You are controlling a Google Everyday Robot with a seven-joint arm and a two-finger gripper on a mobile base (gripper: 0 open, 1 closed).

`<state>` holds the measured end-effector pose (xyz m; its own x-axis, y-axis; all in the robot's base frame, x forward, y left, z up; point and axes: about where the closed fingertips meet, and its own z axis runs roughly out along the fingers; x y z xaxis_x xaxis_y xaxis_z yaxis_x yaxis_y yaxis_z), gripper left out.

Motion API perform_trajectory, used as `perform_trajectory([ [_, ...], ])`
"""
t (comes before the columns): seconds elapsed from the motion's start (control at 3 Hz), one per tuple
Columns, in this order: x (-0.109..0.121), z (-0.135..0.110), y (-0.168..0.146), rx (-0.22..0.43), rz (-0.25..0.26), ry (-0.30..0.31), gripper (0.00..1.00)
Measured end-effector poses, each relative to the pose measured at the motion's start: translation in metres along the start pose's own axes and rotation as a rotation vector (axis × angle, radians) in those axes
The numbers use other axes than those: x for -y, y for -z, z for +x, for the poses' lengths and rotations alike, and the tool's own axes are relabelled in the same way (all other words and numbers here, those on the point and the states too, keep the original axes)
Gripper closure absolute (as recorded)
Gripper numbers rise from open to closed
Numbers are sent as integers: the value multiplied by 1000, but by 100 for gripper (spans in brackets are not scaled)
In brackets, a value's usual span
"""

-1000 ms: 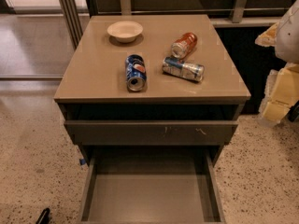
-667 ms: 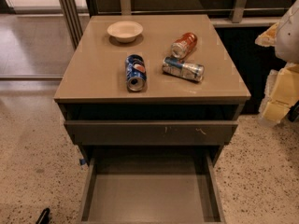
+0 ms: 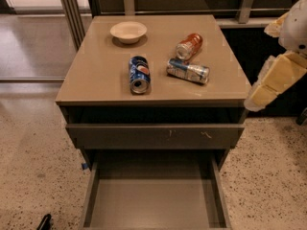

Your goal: Place pepsi can into middle drawer

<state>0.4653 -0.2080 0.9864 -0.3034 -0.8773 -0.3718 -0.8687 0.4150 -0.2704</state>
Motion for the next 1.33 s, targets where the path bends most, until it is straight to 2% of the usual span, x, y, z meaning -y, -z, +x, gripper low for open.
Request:
perform_trajectory([
  [0.33, 46, -30, -12, 137, 67, -176, 0],
  [0.67, 86, -58, -37, 239, 43, -299, 0],
  [1.33, 94, -55, -39, 241, 50, -327, 0],
])
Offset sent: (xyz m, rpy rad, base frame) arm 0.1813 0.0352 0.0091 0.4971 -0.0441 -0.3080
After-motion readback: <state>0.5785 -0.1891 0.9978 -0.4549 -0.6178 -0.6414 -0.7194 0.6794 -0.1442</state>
